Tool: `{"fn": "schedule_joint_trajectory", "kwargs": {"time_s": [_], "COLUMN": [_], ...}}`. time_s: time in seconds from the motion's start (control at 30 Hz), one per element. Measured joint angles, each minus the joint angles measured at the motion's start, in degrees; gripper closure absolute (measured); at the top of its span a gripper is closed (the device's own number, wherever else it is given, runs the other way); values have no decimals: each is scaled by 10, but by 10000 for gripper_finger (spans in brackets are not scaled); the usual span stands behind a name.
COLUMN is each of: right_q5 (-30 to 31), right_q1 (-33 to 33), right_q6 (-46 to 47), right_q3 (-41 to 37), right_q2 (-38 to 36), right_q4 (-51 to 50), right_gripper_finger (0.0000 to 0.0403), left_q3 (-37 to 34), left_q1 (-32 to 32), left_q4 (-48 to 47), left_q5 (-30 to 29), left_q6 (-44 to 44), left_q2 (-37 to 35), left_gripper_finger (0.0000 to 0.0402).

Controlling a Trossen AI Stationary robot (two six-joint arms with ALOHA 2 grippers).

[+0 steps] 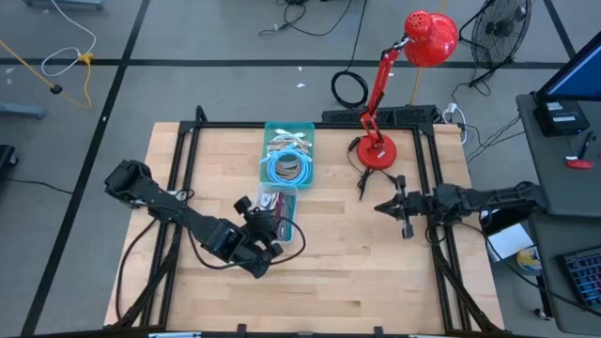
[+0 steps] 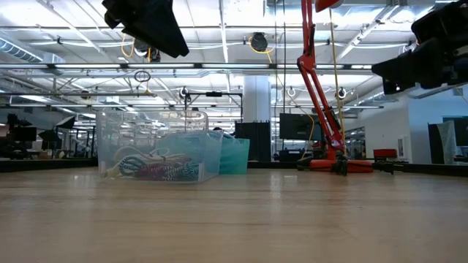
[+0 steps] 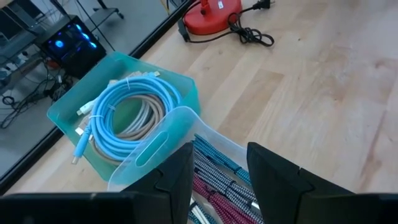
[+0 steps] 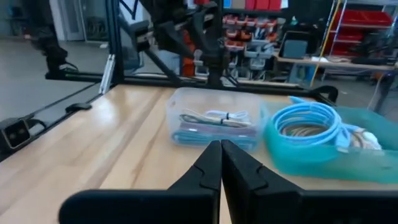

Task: Pick & Place USB Port
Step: Return to Home Position

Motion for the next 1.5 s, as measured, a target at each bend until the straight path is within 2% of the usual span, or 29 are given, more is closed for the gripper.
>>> {"fn": "schedule_joint_trajectory", "kwargs": {"time_s": [0.17,0.67,0.97,1.2,1.3,1.4,1.5], "right_q5": [-45,-50,-9,-8,-8,-7,-7], "right_q1": [-30,-89,-92,-92,-92,-92,-92], "right_q6": [4,-1,141,151,151,151,151], "right_q3": [0,-1,-1,-1,-1,-1,-1], "right_q2": [-16,-16,-15,-15,-15,-15,-15], "right_q4": [-11,-12,-4,2,3,3,4], "right_gripper_finger": [403,403,401,401,401,399,399], "left_q3": [0,0,0,0,0,0,-1], "left_q1": [0,0,0,4,8,15,27], "left_q4": [0,-1,-1,1,1,-11,-59], "left_q5": [-4,-5,-5,-10,-27,-55,-77], "left_q6": [0,4,5,14,46,79,57], "left_q2": [0,0,0,0,0,-2,-30], "left_gripper_finger": [248,247,247,247,248,263,303]}}
